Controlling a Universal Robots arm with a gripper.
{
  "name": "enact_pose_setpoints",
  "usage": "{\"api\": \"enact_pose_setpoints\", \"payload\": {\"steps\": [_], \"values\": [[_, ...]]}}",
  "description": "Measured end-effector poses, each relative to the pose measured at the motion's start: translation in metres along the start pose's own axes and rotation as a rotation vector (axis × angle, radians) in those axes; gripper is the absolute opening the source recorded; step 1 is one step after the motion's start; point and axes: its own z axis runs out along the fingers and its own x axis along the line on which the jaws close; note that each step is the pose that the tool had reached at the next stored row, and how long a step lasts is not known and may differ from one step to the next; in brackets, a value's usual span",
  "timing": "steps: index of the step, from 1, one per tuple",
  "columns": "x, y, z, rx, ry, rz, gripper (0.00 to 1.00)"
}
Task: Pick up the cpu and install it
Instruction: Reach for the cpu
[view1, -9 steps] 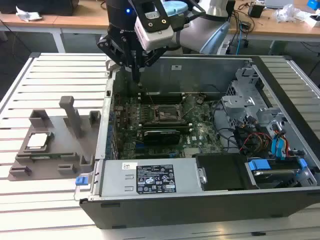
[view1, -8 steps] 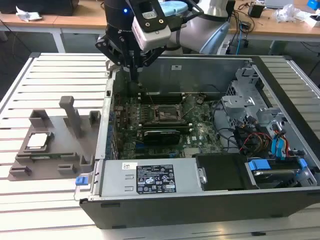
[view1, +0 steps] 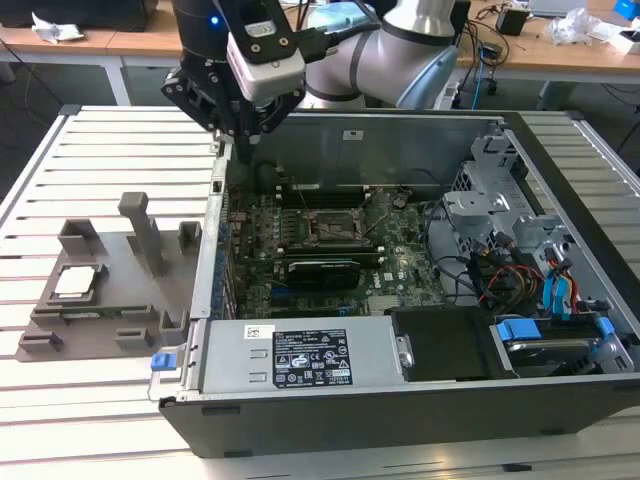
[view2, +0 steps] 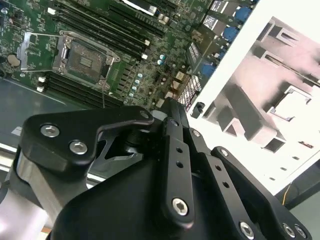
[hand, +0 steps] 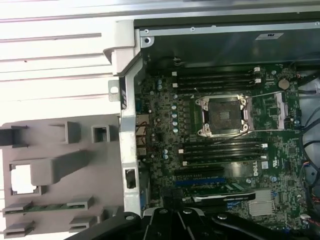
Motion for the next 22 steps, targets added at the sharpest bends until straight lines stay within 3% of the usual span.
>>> {"api": "enact_pose_setpoints", "payload": {"steps": [3, 5, 11, 22], "values": [[0.0075, -0.0006, -0.0001, 0.0000, -0.0001, 0.000, 0.11], [0.0172, -0.0013, -0.0003, 0.0000, -0.0001, 0.000, 0.11], [0.0325, -0.0024, -0.0004, 0.0000, -0.0001, 0.000, 0.11], [0.0518, -0.0039, -0.0008, 0.0000, 0.0000, 0.000, 0.11]]}}
